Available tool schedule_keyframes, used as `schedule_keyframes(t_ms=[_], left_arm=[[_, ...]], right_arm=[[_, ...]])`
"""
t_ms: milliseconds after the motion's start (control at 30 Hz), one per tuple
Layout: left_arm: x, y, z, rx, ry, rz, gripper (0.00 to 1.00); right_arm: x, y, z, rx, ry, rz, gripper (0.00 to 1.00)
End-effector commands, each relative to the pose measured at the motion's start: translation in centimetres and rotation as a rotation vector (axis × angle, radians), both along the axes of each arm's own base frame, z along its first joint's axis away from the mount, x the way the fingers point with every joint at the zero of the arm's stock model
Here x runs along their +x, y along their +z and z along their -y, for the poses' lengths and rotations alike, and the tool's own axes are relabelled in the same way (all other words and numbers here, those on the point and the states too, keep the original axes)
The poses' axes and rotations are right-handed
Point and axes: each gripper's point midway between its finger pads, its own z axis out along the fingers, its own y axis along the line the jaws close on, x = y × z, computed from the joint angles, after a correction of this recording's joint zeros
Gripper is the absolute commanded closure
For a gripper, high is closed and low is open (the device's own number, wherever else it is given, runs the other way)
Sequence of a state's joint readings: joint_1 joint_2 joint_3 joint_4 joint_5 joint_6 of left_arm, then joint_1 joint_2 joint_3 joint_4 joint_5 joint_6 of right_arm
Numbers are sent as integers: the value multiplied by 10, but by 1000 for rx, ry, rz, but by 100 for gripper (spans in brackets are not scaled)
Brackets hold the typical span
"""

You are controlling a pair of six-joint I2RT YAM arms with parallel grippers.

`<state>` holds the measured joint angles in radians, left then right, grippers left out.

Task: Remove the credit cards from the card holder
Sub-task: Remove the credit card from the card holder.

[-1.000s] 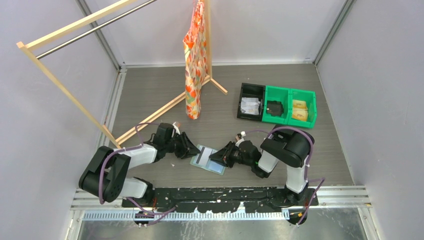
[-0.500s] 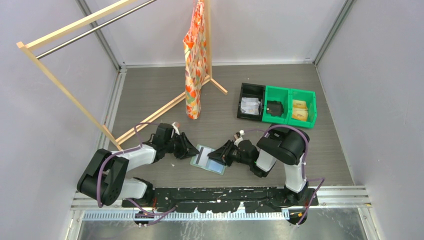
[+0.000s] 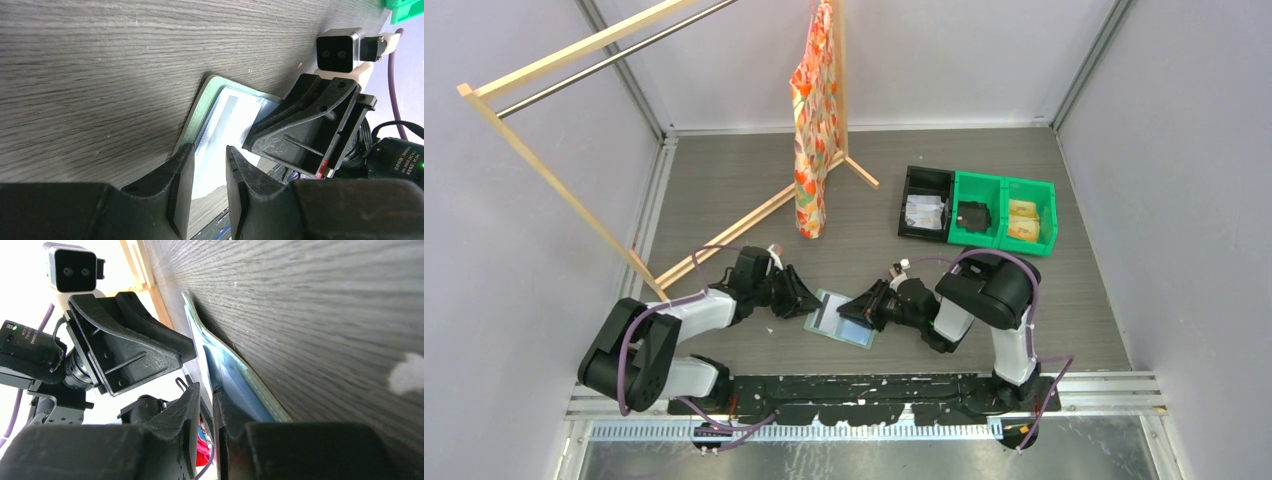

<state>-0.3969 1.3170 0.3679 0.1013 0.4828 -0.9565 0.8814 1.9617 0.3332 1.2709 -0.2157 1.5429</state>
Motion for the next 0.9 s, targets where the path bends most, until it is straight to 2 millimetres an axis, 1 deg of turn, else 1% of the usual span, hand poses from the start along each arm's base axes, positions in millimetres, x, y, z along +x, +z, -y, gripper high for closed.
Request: schedule_keyframes(t_ms=[0,133,300,367,467,600,700,767,867], left_arm=[[-8,-9,-8,47,-5,-26,68],[-8,-6,-7,38,-5,-19,68],[-6,6,-6,28,-23,12,68],[-7,10,-6,28,-28,21,69],[-7,16,-7,23,-23,50,68],[-5,31,-4,-17,-23,101,67],[-5,42,5,-83,-64,147,66],[-6,40,9,-103,-89,139,66],[-6,29,12,-107,-95,102,67]], right_arm=[[-10,-26,2,-73,21,-65,81],[-10,-29,3,-83,16,-72,87],[-10,-29,4,-85,10,-67,92],[-9,-28,6,-82,4,-64,98],[-10,-27,7,-82,3,-62,99],[-11,-26,8,-82,4,-57,99],[-13,-28,11,-89,4,-59,99],[-13,-28,12,-91,3,-58,99],[-14,-29,13,-94,-2,-59,99]])
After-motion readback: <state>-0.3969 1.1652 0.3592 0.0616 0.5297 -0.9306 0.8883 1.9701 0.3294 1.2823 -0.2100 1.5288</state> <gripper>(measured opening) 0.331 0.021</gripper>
